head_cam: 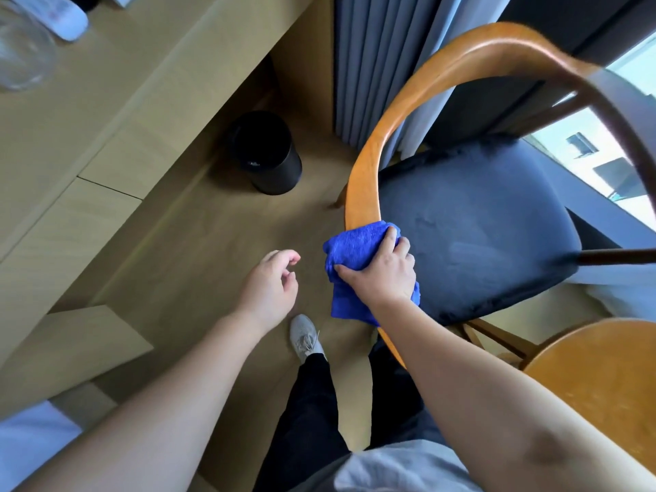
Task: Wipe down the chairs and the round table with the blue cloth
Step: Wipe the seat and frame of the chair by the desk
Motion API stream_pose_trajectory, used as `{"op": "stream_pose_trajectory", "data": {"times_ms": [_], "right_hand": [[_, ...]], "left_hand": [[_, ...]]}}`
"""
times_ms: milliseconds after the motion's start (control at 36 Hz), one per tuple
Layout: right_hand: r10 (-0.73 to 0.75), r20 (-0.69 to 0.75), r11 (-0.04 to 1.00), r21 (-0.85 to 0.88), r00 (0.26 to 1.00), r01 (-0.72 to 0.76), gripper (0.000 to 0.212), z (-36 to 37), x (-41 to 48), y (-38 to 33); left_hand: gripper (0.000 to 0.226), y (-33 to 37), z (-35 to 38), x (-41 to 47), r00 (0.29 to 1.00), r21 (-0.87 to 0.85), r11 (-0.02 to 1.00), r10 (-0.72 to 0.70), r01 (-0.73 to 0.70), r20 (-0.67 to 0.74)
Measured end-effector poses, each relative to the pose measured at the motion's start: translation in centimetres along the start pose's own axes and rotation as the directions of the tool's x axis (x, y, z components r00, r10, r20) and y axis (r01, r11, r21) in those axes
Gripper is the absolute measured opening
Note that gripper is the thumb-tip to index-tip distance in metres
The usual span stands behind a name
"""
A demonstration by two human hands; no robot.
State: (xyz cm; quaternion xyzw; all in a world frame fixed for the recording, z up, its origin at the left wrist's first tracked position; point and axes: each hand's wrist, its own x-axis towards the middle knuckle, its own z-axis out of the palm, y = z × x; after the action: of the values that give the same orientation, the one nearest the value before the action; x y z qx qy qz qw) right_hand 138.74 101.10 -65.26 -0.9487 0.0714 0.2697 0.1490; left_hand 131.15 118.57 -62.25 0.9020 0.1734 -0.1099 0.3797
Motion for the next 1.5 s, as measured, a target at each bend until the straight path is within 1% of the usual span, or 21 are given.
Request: {"op": "stream_pose_trajectory", "data": {"times_ms": [222,445,583,695,806,861,889,917,945,972,1000,1028,1056,1084,1111,1167,1250,1278,1334,1389,1500], "right_hand": [[0.035,-0.042,0.999,0.037,0.998,-0.033,0.121,-0.9,3.7,-3.6],[0.087,-0.071,0.989,0.126,0.994,-0.078,0.116,-3.1,9.3,-8.2],[0.089,-0.073,0.992,0.097,0.993,-0.082,0.121,-3.5,10.1,-8.8],[-0.019,-0.047,1.000,0.018,0.999,0.020,0.123,-3.8,9.9,-7.8],[-0.169,0.040,0.980,-0.098,0.985,0.172,0.105,-5.4,10.1,-5.9],[-0.278,0.066,0.940,-0.187,0.958,0.286,0.093,-6.5,10.3,-4.7],[-0.366,0.065,0.900,-0.228,0.928,0.371,0.088,-7.1,10.4,-4.0],[-0.487,0.052,0.835,-0.265,0.872,0.482,0.084,-7.7,10.7,-3.3],[-0.627,0.042,0.737,-0.293,0.778,0.609,0.081,-8.2,11.0,-2.6],[-0.755,0.052,0.608,-0.318,0.653,0.728,0.081,-8.8,11.5,-2.0],[-0.856,0.082,0.454,-0.350,0.510,0.819,0.080,-9.2,12.2,-1.4],[-0.918,0.144,0.292,-0.386,0.369,0.875,0.081,-9.6,12.9,-1.0],[-0.935,0.238,0.148,-0.415,0.264,0.898,0.085,-10.0,13.6,-0.7],[-0.917,0.343,0.037,-0.433,0.202,0.901,0.094,-10.4,14.1,-0.7],[-0.882,0.439,-0.047,-0.443,0.172,0.895,0.104,-10.8,14.6,-1.0],[-0.797,0.586,-0.173,-0.449,0.143,0.876,0.121,-11.1,15.6,-1.8],[-0.708,0.699,-0.312,-0.432,0.096,0.846,0.133,-10.7,16.5,-3.3],[-0.673,0.733,-0.346,-0.428,0.096,0.835,0.135,-10.4,16.7,-3.8],[-0.613,0.781,-0.386,-0.426,0.117,0.819,0.137,-9.4,16.7,-4.7],[-0.594,0.794,-0.395,-0.427,0.129,0.814,0.136,-8.7,16.7,-5.2],[-0.636,0.767,-0.393,-0.417,0.085,0.820,0.121,-8.8,17.2,-5.3]], "left_hand": [[0.030,-0.3,-0.6,1.0,1.000,0.011,1.000,-0.028,0.028,-0.002],[0.029,0.0,-1.1,2.5,0.998,0.000,0.999,-0.047,0.047,-0.036],[0.029,0.2,-1.1,3.3,0.999,0.000,0.999,-0.037,0.037,-0.036],[0.029,0.6,-0.9,4.0,0.999,0.006,1.000,-0.029,0.029,-0.027],[0.029,1.1,-0.9,4.6,0.999,0.000,1.000,-0.016,0.016,-0.034],[0.029,1.3,-1.0,4.8,0.999,0.000,1.000,-0.004,0.004,-0.051],[0.030,1.4,-1.0,4.9,0.998,0.001,1.000,-0.002,0.002,-0.055],[0.030,1.4,-1.1,5.0,0.998,0.002,1.000,0.001,-0.001,-0.055],[0.030,1.5,-1.2,5.1,0.999,0.005,1.000,0.004,-0.003,-0.052],[0.030,1.5,-1.2,5.2,0.999,0.008,1.000,0.003,-0.002,-0.050],[0.029,1.6,-1.2,5.3,0.999,0.010,1.000,-0.002,0.002,-0.047],[0.029,1.6,-1.2,5.5,0.999,0.010,1.000,-0.008,0.008,-0.046],[0.029,1.7,-1.2,5.6,0.999,0.010,1.000,-0.012,0.013,-0.047],[0.029,1.8,-1.1,5.7,0.999,0.011,1.000,-0.016,0.017,-0.049],[0.028,1.9,-1.1,5.8,0.998,0.013,1.000,-0.019,0.020,-0.052],[0.027,2.0,-1.0,6.0,0.998,0.013,1.000,-0.020,0.021,-0.063],[0.027,2.1,-0.6,6.4,0.997,0.007,1.000,-0.013,0.014,-0.081],[0.027,2.2,-0.5,6.6,0.997,0.005,1.000,-0.014,0.014,-0.082],[0.027,2.3,-0.2,6.9,0.997,0.008,1.000,-0.027,0.027,-0.075],[0.027,2.6,0.0,7.3,0.997,0.012,0.999,-0.040,0.041,-0.063],[0.028,3.5,0.3,8.1,0.996,0.009,0.998,-0.062,0.063,-0.059]]}}
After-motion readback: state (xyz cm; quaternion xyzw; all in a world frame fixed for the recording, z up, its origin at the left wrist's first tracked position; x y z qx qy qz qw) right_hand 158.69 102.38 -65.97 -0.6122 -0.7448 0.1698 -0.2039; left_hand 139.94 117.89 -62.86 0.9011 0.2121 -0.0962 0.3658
